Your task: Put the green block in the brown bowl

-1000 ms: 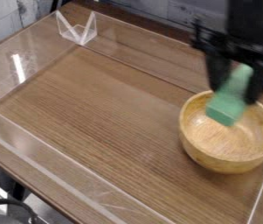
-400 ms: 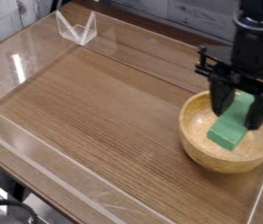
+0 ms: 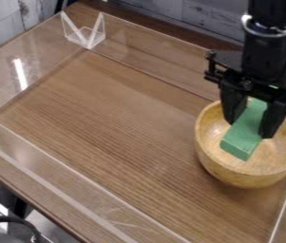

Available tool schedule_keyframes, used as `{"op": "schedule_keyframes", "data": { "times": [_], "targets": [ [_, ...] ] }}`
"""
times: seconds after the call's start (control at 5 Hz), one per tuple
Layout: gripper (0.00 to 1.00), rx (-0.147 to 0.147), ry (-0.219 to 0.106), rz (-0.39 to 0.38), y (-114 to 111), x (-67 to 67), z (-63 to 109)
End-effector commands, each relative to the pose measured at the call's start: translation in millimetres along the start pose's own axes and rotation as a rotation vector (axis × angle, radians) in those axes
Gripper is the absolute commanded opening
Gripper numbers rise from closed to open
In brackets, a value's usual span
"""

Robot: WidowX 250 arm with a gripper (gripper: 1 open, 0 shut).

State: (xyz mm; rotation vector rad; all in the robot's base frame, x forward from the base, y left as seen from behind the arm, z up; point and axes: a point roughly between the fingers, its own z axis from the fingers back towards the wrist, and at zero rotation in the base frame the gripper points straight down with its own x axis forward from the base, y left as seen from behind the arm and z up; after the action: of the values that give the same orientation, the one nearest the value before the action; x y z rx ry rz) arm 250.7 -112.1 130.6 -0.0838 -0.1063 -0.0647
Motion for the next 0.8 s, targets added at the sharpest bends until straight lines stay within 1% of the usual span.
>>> {"op": "schedule_keyframes", "data": {
  "times": [0.0,0.2,0.6],
  "targets": [
    [0.00,-0.012,-0.071,-0.008,-4.9,5.5,6.9],
    [0.00,-0.011,-0.085,0.000,-5.0,7.5,1.9],
    [0.00,-0.009,-0.111,0.008,-3.9,11.0,-2.7]
  ]
}}
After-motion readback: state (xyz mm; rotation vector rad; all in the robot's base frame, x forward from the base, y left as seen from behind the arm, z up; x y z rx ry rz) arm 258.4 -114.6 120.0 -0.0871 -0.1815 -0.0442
